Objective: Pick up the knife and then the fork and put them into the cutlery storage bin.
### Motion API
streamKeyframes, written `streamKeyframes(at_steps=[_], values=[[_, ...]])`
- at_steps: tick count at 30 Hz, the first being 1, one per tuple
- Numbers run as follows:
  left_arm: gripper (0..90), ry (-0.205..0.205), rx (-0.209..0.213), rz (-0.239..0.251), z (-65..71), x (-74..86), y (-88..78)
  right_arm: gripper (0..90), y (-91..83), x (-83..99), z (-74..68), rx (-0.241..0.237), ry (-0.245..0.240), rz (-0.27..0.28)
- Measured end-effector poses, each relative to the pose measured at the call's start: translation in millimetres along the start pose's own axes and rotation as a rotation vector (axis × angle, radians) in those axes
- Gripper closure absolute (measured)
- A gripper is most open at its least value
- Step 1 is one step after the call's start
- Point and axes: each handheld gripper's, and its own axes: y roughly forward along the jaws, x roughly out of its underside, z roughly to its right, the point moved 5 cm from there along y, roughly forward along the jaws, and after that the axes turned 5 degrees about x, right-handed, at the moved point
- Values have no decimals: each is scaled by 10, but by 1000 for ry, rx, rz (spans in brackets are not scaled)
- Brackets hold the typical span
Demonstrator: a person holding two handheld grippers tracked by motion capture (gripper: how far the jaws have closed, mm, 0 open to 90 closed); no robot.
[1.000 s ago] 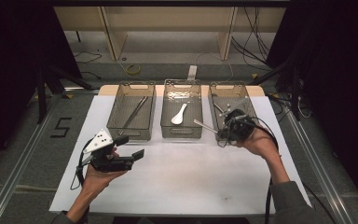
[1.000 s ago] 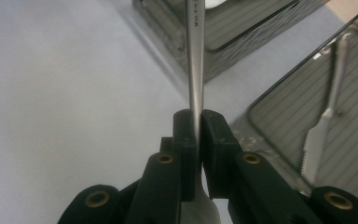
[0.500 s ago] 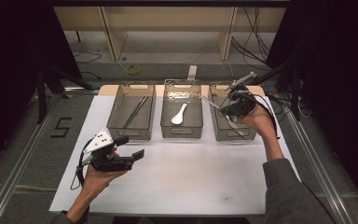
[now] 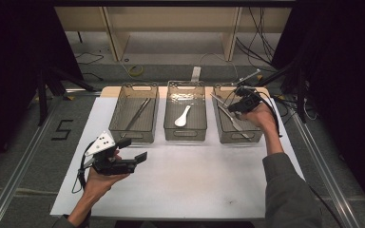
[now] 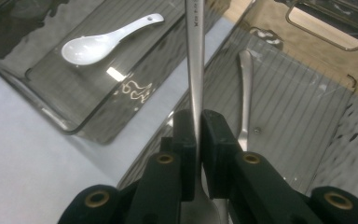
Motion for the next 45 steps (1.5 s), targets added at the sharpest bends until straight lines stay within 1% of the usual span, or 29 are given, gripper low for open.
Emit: streamKeyframes(at_steps=[5, 7, 10, 11, 14, 16, 19, 22, 24, 29, 34, 36, 38, 39, 44, 45], values=[[161, -2, 0, 1, -1, -2, -3, 853, 101, 1, 84, 12, 39, -12], [161, -3, 0, 2, -1, -2, -4, 853, 131, 4, 109, 9, 60, -15], [161, -3, 1, 4, 0, -3, -6, 853, 169, 8, 152, 24, 74, -18], [161, -2, 1, 3, -1, -1, -7, 853, 176, 7, 156, 27, 85, -20], [161, -7, 3, 10, 1, -7, -10, 853, 198, 7, 174, 34, 96, -21], [161, -2, 3, 8, 4, -6, -11, 852, 218, 12, 197, 44, 93, -26], [159, -5, 5, 16, 6, -10, -12, 852, 244, 22, 223, 48, 111, -26], [157, -6, 4, 18, 9, -11, -15, 852, 281, 47, 239, 54, 101, -40], [157, -8, 6, 22, 9, -17, -19, 852, 301, 57, 247, 51, 117, -48], [155, -12, 7, 28, 8, -19, -32, 852, 363, 61, 251, 70, 117, -64], [154, -11, 6, 29, 10, -18, -34, 852, 385, 53, 254, 71, 122, -63], [154, -11, 6, 28, 8, -19, -37, 851, 399, 57, 259, 74, 121, -68], [154, -10, 6, 28, 11, -18, -35, 852, 418, 67, 258, 73, 131, -79], [154, -9, 6, 28, 11, -18, -35, 851, 431, 70, 263, 73, 125, -75], [154, -10, 4, 25, 8, -16, -40, 851, 479, 82, 252, 76, 129, -74], [154, -11, 5, 26, 8, -18, -42, 850, 484, 88, 253, 77, 131, -81]])
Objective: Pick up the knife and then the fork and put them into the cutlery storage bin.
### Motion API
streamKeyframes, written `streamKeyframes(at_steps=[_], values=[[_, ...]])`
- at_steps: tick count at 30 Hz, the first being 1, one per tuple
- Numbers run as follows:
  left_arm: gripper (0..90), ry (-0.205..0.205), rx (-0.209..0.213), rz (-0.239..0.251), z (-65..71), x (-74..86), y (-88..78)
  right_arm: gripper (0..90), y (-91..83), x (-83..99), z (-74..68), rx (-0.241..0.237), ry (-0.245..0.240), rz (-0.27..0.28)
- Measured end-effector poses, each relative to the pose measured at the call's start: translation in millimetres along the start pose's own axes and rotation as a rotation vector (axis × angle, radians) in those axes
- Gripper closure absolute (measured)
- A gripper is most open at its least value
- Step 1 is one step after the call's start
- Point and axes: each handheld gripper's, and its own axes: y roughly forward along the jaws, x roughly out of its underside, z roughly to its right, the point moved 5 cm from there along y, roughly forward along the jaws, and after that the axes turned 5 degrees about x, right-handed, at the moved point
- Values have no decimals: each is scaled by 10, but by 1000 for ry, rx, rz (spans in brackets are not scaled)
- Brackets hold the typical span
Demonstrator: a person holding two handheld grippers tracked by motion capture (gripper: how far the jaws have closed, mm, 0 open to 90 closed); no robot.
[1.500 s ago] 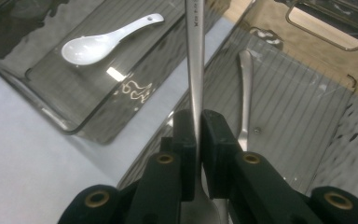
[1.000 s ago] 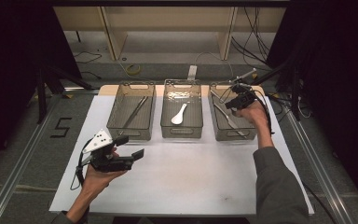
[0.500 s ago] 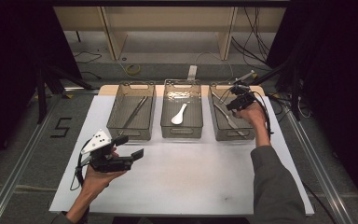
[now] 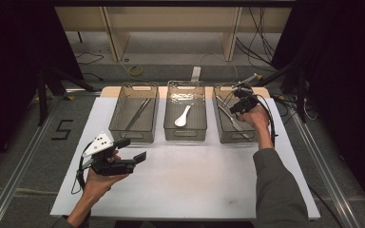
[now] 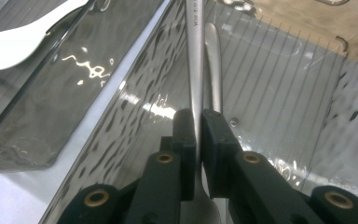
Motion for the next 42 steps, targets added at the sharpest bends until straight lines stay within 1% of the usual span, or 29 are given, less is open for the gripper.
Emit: streamKeyframes(at_steps=[3, 7, 10, 12, 15, 19, 20, 22, 23, 25, 28, 30, 31, 33, 34, 36, 37, 38, 40, 42], values=[[154, 2, 1, 0, 4, 2, 2, 851, 22, 4, -5, 1, -7, -1], [154, 1, 2, 1, 10, 1, 5, 850, 51, 16, -14, 6, 3, -16], [154, 2, 1, -2, 8, 4, 4, 849, 74, 17, -1, 17, 4, -12], [154, 0, 2, 1, 9, 1, 4, 848, 82, 20, 0, 20, 17, -16], [154, 0, 4, -2, 13, 5, 8, 848, 99, 25, 4, 22, 13, -14], [154, 0, 5, -2, 12, 6, 4, 841, 135, 44, 28, 29, 35, -31], [154, -2, 5, -2, 10, 7, 1, 847, 138, 42, 36, 25, 44, -25], [155, -3, 5, -1, 6, 5, -3, 849, 114, 24, 46, 12, 60, 4], [154, -3, 5, -1, 6, 6, -3, 848, 100, 15, 50, 9, 60, 14], [154, -2, 5, -2, 11, 8, -2, 830, 70, 5, 50, 13, 55, 9], [154, -3, 6, -2, 14, 7, 0, 819, 32, 1, 58, 4, 57, 25], [154, 3, 6, -8, 12, 12, 1, 810, 16, 11, 51, -3, 59, 23], [154, 3, 6, -8, 12, 11, 1, 799, 12, 14, 55, -4, 54, 28], [155, 0, 6, -4, 15, 7, 3, 774, 0, 20, 52, -9, 62, 26], [155, 4, 7, -8, 14, 10, 2, 763, -5, 22, 51, -11, 62, 29], [154, 3, 5, -8, 12, 11, 1, 728, -20, 19, 55, -16, 59, 44], [154, -2, 5, -4, 11, 9, 1, 708, -33, 19, 50, -22, 74, 44], [155, -3, 6, -4, 11, 8, 1, 690, -43, 18, 53, -28, 77, 53], [154, 3, 5, -9, 11, 14, 2, 654, -67, 20, 52, -48, 97, 64], [154, 2, 5, -8, 11, 12, 2, 627, -95, 26, 52, -54, 98, 73]])
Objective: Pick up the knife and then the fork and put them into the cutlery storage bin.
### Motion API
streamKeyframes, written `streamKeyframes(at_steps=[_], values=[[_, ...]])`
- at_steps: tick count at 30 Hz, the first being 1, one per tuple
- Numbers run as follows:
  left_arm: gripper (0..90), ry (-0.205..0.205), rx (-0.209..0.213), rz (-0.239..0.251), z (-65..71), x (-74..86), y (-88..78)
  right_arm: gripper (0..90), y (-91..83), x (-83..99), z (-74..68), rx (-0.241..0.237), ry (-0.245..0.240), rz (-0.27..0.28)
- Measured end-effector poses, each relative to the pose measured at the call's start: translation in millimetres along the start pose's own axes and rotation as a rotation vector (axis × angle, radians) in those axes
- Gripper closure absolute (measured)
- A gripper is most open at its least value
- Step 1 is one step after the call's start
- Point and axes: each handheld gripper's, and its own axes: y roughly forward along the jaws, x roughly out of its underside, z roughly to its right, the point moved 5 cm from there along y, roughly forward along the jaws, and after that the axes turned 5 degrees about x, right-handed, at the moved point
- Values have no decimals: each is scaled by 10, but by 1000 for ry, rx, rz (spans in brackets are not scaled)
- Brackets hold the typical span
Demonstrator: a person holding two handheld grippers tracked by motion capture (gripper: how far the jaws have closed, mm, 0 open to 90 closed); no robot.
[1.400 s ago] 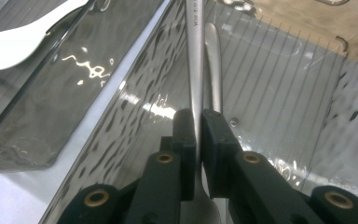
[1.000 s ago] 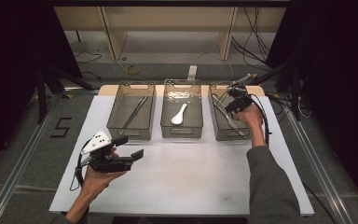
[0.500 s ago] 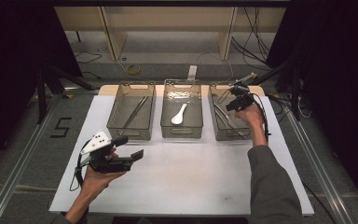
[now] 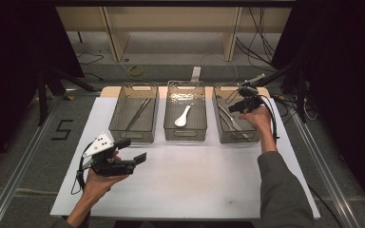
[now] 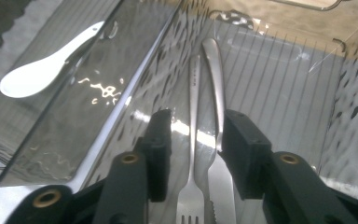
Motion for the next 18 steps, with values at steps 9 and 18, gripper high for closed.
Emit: streamKeyframes(at_steps=[9, 18], values=[[154, -4, 2, -1, 2, 2, 6, 454, -139, 50, -41, -51, 50, 70], [154, -13, 5, 3, 1, 0, 10, 365, -347, 142, -224, -111, 28, 174]])
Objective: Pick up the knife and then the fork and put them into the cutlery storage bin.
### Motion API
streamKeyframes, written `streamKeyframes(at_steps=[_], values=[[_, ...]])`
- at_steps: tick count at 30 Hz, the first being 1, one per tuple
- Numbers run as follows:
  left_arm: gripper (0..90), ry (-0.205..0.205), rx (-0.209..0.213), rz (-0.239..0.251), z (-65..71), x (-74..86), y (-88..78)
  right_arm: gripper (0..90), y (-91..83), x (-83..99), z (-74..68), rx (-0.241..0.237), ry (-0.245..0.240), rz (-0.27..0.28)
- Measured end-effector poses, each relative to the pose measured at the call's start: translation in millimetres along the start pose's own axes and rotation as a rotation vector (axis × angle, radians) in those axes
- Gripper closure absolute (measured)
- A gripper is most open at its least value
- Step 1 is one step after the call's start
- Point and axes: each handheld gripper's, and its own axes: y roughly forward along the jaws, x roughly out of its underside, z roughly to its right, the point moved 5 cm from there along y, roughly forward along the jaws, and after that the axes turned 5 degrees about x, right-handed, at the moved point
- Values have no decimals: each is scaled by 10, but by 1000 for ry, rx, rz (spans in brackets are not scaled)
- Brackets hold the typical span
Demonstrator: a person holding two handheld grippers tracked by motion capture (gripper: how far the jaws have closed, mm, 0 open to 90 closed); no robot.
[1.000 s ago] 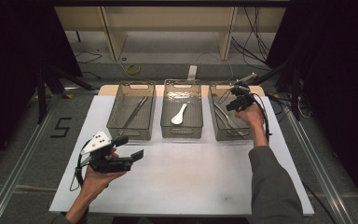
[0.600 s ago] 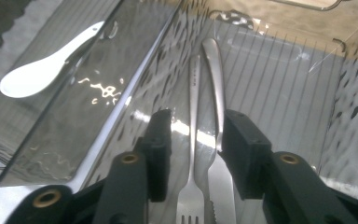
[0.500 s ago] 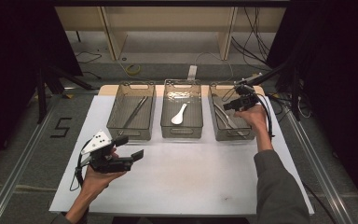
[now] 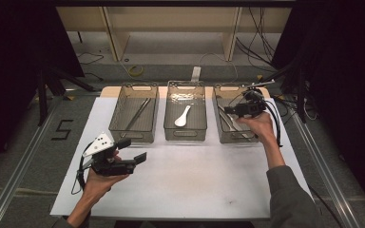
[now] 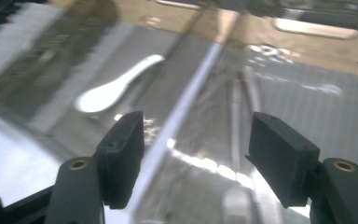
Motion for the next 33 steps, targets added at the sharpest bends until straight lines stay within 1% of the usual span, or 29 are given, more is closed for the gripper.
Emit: streamKeyframes(at_steps=[1, 3, 5, 7, 9, 13, 16, 17, 18, 20, 24, 26, 29, 33], values=[[154, -1, 0, -1, -1, 2, 0, 365, -30, 15, -45, -16, -7, 15], [154, -2, 1, -2, -4, 2, -2, 361, -90, 44, -133, -30, -24, 46], [154, -4, 3, -2, -3, 1, -3, 358, -144, 82, -221, -54, -30, 69], [154, -2, 2, -6, -4, 5, -4, 350, -180, 126, -299, -82, -41, 82], [154, -4, 5, -6, -4, 5, -4, 348, -221, 179, -362, -92, -50, 94], [154, 0, 10, -15, 0, 12, 6, 347, -319, 276, -472, -131, -44, 137], [154, -1, 11, -15, 1, 12, 4, 348, -373, 356, -545, -137, -54, 176], [154, -1, 12, -15, -1, 12, 6, 346, -375, 380, -567, -141, -55, 181], [154, -2, 11, -17, -3, 13, 7, 338, -374, 400, -585, -141, -67, 174], [154, -3, 13, -15, -3, 11, 6, 339, -390, 421, -619, -139, -79, 192], [154, -5, 13, -17, -5, 14, 8, 322, -390, 476, -685, -162, -91, 201], [154, -5, 14, -17, -4, 13, 7, 318, -399, 506, -710, -165, -93, 207], [154, -7, 18, -23, -1, 20, 14, 319, -443, 555, -739, -176, -85, 232], [154, -10, 19, -23, -2, 21, 15, 318, -492, 636, -774, -184, -95, 246]])
